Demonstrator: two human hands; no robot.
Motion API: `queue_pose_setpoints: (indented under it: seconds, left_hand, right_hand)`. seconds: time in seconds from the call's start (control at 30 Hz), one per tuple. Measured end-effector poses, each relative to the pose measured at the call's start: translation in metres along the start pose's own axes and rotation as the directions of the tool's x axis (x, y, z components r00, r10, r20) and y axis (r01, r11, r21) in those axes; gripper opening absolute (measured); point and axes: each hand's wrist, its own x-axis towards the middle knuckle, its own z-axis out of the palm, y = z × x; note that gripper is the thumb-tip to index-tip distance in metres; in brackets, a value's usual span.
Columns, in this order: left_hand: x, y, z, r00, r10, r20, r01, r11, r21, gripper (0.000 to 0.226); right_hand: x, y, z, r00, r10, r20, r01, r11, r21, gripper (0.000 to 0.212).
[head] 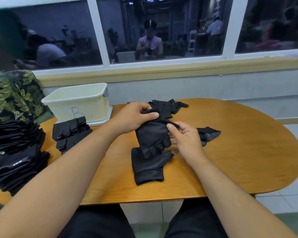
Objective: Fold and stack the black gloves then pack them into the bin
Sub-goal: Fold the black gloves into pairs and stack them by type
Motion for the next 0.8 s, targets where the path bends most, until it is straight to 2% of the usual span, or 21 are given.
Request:
queue_pose_setpoints:
  seconds: [0.17, 0.3, 0.5, 0.6, 0.63, 0.7, 0.77, 0.8]
  left_hand:
    - [0.008, -0.005, -0.007, 0.992, 0.110, -0.057, -0.099, 0.981, 0.166, 0.018]
    - [0.012, -0.011, -0.011, 0.958, 0.257, -0.125, -0.198, 0.913, 0.357, 0.018]
    - [-0.002, -0.026, 0.014, 0.919, 0.355, -0.171, -0.257, 0.869, 0.423, 0.021]
    - [-0.011, -0.037, 0.028, 0.903, 0.366, -0.226, -0.256, 0.879, 0.402, 0.022]
    - [-0.013, -0.040, 0.031, 0.896, 0.366, -0.250, -0.253, 0.886, 0.388, 0.021]
    - [-0.019, -0.041, 0.036, 0.891, 0.366, -0.269, -0.253, 0.891, 0.377, 0.020]
    - [-0.025, -0.041, 0.040, 0.886, 0.380, -0.265, -0.265, 0.886, 0.381, 0.019]
    - [-0.028, -0.041, 0.041, 0.883, 0.389, -0.264, -0.273, 0.881, 0.385, 0.019]
  right_hand:
    - [0.005, 0.007, 0.000, 0.998, 0.062, -0.002, -0.062, 0.997, -0.041, 0.019]
    - [0.006, 0.010, -0.001, 0.995, 0.096, -0.041, -0.097, 0.995, -0.034, 0.017]
    - [0.005, 0.008, -0.004, 0.991, 0.131, -0.037, -0.131, 0.991, -0.004, 0.018]
    - [0.003, 0.007, -0.003, 0.992, 0.128, -0.009, -0.128, 0.991, -0.031, 0.014]
    - [0.002, 0.007, -0.003, 0.994, 0.107, 0.009, -0.106, 0.993, -0.057, 0.014]
    - [-0.001, 0.008, -0.002, 0.997, 0.035, 0.072, -0.021, 0.981, -0.191, 0.028]
    - [-0.005, 0.011, 0.001, 0.988, -0.038, 0.150, 0.095, 0.914, -0.394, 0.043]
    - [-0.005, 0.014, 0.004, 0.983, -0.083, 0.167, 0.153, 0.870, -0.469, 0.043]
